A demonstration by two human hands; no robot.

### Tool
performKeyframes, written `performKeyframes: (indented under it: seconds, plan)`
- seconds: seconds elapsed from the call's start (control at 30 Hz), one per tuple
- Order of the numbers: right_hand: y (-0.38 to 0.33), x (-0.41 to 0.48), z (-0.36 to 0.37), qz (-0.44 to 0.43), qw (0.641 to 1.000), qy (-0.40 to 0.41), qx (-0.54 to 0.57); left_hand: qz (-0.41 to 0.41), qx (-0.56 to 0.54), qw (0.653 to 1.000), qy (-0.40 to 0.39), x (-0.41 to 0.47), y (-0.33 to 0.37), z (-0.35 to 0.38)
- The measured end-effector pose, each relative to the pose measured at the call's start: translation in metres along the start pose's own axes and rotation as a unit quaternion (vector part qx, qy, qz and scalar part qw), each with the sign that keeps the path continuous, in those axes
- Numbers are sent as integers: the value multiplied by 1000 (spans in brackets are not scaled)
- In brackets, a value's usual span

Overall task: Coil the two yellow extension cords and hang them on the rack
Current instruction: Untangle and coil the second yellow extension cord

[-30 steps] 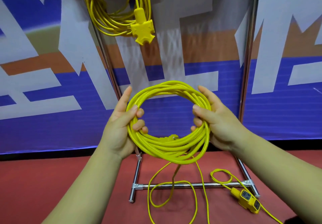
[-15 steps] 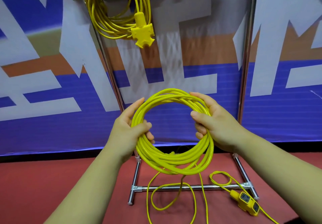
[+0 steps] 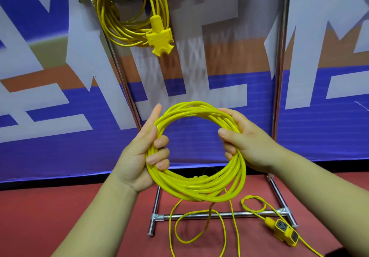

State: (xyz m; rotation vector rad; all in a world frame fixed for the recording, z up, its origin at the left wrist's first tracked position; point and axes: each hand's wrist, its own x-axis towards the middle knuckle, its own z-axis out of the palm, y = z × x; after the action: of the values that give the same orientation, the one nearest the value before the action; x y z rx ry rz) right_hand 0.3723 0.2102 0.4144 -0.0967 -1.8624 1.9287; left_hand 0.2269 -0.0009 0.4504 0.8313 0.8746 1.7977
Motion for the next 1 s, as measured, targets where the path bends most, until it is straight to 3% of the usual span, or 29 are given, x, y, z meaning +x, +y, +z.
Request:
performKeyframes:
  seconds: [0.2,0.3,0.5,0.7,0.87,1.0]
  plan:
    - [4,0,-1,38,999,14,31,81,74,987,116,7,0,15]
    - [20,-7,-2,131,988,-28,74,103,98,980,143,8,1,16]
    - [49,-18,-17,283,956,-72,22,131,87,955,252,8,7,-11]
    - [51,-10,-12,202,976,84,-13,97,121,940,305,7,-2,-29]
    - [39,-1,-7,128,967,214,-42,64,149,953,257,8,-9,-24]
    - [35,1,-5,107,962,244,-53,58,166,964,199,7,-13,-21]
